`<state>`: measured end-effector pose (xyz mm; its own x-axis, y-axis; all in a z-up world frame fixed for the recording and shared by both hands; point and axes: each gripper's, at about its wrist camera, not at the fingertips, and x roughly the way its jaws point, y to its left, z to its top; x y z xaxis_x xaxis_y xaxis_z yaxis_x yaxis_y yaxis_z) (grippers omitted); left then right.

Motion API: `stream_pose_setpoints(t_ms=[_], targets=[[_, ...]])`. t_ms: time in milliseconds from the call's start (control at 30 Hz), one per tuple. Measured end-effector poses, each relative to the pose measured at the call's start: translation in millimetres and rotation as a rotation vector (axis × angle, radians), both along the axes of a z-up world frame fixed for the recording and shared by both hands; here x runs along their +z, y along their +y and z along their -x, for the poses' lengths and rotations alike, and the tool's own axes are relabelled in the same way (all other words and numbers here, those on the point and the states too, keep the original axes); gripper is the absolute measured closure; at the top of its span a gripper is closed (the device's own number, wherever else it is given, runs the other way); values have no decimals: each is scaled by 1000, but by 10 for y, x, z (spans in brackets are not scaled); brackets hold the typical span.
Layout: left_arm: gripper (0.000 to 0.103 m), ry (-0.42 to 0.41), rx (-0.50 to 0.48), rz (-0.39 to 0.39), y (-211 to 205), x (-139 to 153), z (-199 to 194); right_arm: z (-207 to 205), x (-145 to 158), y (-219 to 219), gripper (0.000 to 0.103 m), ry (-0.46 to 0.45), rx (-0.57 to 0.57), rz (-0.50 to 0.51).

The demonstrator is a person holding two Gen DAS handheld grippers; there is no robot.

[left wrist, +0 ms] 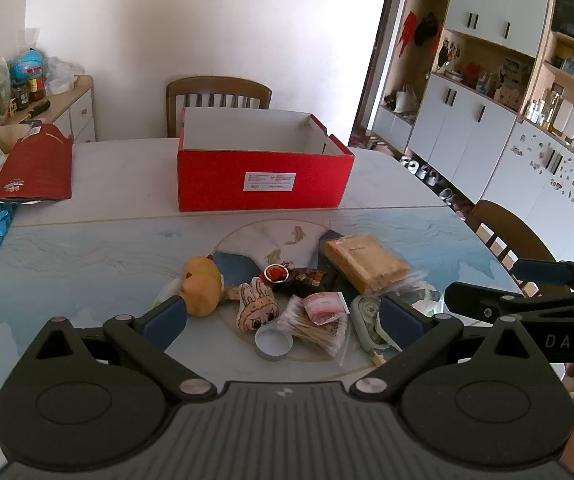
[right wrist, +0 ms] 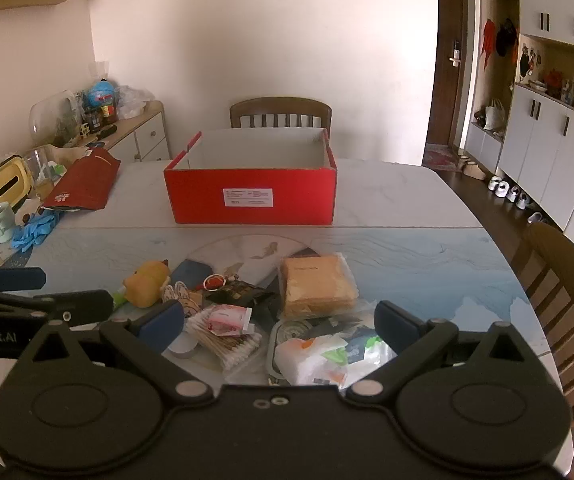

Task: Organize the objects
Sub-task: 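Move both grippers toward the pile of items on the table, then grasp the white-green glue stick with the left gripper while the right grasps the wipes bag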

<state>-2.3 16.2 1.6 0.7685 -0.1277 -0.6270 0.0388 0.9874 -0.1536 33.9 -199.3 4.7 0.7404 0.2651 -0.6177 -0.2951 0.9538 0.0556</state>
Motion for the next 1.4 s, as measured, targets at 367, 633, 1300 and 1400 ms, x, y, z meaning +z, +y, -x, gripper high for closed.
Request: stream_pose_setpoints(t_ms=[367,633,1300,1400], targets=[[0,-8,-13,4,43,-9,-27,-12,8,34,1,-3,-2,6],[0,-11,1,7,133,13,-74,-42,-6,70,1,-3,-3,10],[0,-14,146,-47,677,-74,-327,-290,-157,96,1,19,-83,49],[0,16,154,-112,760,-232,-371,-366,-258,32,1,40,-120,63]])
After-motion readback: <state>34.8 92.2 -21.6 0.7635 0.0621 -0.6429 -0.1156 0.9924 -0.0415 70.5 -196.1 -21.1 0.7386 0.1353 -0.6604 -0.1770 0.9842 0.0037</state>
